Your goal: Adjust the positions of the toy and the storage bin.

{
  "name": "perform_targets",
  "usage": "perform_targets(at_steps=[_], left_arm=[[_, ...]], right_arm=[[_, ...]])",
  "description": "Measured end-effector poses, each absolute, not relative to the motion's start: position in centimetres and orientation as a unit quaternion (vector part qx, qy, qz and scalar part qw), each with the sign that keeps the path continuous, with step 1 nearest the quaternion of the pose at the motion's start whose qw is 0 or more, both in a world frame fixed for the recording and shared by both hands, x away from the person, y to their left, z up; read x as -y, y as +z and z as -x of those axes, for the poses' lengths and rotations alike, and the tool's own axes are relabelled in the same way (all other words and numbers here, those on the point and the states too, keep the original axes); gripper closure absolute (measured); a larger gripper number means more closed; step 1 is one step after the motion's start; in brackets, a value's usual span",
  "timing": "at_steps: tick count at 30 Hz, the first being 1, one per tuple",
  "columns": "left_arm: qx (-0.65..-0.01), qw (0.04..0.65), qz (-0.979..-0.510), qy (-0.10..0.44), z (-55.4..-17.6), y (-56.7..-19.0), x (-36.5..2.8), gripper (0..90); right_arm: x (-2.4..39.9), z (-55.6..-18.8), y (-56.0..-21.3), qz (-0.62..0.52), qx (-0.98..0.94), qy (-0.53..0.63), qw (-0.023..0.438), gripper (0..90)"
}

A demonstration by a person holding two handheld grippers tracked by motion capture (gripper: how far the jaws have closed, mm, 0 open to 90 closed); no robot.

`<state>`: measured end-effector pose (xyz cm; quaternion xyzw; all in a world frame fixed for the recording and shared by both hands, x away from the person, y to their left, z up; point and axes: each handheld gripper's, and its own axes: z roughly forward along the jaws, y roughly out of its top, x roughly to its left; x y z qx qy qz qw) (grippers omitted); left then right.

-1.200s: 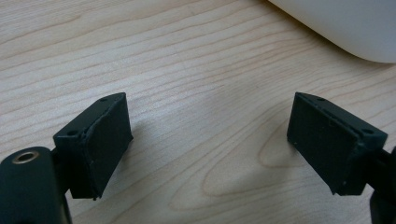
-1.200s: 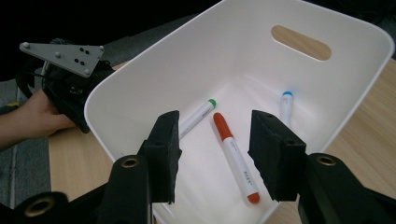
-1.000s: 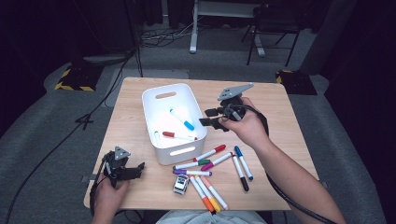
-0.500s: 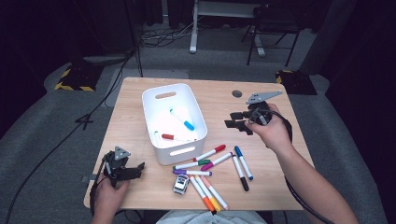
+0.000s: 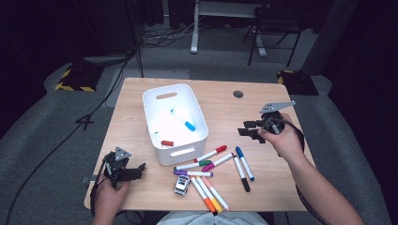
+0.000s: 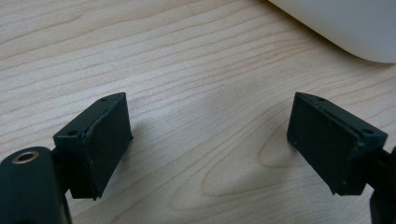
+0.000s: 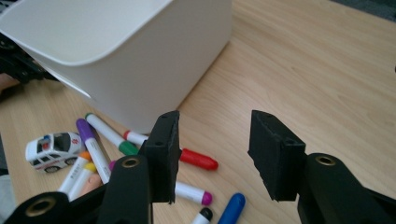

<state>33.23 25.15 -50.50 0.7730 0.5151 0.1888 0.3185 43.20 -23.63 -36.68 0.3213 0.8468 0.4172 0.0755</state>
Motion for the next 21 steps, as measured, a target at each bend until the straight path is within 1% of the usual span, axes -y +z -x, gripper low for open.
perform_targets(at_steps=[3,4,12,21], left_arm=[[-0.515,0.318,-0.773,0.189,-33.2,-50.5,-25.1,14.0],[-0.515,0.318,-0.773,0.189,-33.2,-50.5,-25.1,14.0],[-0.515,0.318,-0.773,0.19,-33.2,-50.5,-25.2,14.0],[-0.515,0.319,-0.773,0.189,-33.2,-50.5,-25.1,14.0]], right_arm=[[24.6,-43.0,-38.5,-0.331,-0.849,0.406,0.067,53.9],[24.6,-43.0,-38.5,-0.331,-0.849,0.406,0.067,53.9],[25.3,-42.5,-42.4,-0.35,-0.856,0.378,0.037,53.8],[25.4,-42.0,-45.1,-0.356,-0.865,0.353,0.026,53.9]])
